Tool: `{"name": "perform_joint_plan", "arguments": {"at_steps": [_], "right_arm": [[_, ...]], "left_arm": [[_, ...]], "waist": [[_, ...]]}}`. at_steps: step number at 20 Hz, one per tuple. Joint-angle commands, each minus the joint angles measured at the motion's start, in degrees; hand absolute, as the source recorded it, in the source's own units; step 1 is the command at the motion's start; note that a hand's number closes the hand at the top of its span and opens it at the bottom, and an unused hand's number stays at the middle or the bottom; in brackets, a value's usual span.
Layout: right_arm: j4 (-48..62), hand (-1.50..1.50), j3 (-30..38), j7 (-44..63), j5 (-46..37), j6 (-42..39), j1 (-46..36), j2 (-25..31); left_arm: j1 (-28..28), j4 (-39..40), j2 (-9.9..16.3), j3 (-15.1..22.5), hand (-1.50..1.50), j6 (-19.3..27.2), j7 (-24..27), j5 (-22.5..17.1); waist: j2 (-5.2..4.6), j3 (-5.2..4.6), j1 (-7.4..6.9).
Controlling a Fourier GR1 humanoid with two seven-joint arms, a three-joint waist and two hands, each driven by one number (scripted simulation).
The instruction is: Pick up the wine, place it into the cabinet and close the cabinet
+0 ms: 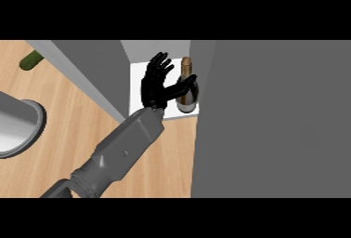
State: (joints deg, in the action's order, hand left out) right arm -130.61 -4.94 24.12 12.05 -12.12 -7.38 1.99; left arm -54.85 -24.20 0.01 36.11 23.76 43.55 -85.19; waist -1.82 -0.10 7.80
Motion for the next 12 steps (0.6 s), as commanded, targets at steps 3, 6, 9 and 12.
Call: {"name": "perform_joint_plan", "arguments": {"at_steps": [3, 6, 9, 12], "right_arm": [[-0.76, -1.50, 1.86, 0.16, 2.09, -0.82, 1.12, 1.04], [0.20, -1.50, -0.52, -0.79, -0.25, -0.52, 0.71, -0.05], [-1.26, -1.50, -0.43, 1.75, -0.21, 0.55, -0.67, 0.29], [-1.48, -1.50, -0.28, 1.76, 0.64, 0.45, -0.02, 0.15]], "left_arm": [[-1.65, 1.39, -0.01, 1.50, -1.50, 1.50, 1.01, -3.66], [-2.59, 1.15, -0.01, 3.42, -1.50, 3.31, 1.02, -4.57], [-2.07, 3.04, -0.01, 5.11, -1.50, 3.41, 2.52, -4.04], [-2.87, 4.32, -0.01, 9.32, -1.50, 5.79, 1.76, -1.35]], "waist": [[-0.07, 0.06, 0.31], [-0.11, 0.04, 0.33], [-0.01, 0.00, -0.17], [0.05, 0.05, -0.05]]}}
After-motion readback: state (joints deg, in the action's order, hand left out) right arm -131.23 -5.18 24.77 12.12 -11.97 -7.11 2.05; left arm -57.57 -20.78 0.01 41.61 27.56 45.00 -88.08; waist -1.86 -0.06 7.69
